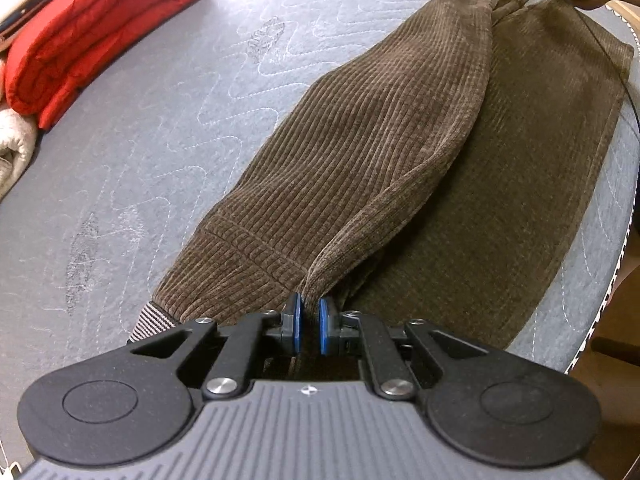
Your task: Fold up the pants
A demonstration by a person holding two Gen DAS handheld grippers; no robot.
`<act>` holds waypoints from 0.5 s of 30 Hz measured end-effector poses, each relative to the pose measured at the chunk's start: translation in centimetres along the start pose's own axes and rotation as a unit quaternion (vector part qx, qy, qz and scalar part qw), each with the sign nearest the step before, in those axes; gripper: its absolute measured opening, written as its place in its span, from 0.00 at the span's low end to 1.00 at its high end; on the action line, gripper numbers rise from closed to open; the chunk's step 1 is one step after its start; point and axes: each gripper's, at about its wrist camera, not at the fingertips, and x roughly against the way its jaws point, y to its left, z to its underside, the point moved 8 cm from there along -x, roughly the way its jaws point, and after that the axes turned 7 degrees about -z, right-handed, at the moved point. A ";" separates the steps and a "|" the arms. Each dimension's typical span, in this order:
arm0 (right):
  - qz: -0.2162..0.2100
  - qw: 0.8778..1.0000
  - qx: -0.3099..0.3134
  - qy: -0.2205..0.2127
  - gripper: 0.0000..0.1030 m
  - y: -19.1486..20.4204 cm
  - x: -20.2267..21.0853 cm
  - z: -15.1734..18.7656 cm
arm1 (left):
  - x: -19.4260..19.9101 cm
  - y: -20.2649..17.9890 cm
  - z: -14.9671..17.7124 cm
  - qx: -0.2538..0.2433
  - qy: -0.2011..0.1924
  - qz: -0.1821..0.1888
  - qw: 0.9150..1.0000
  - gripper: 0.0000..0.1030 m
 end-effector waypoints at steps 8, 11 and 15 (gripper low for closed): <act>0.017 1.000 0.009 -0.012 0.21 -0.2 -1.7 0.0 | 0.0 0.4 0.1 0.005 -0.003 0.006 1.000 0.09; 0.020 0.998 0.046 -0.033 0.03 1.1 -0.5 -1.0 | 0.8 0.4 0.1 0.003 -0.012 0.001 1.000 0.09; -0.013 0.996 0.059 -0.071 0.02 3.9 4.5 -2.0 | 2.5 1.2 0.1 0.013 -0.032 -0.011 0.999 0.09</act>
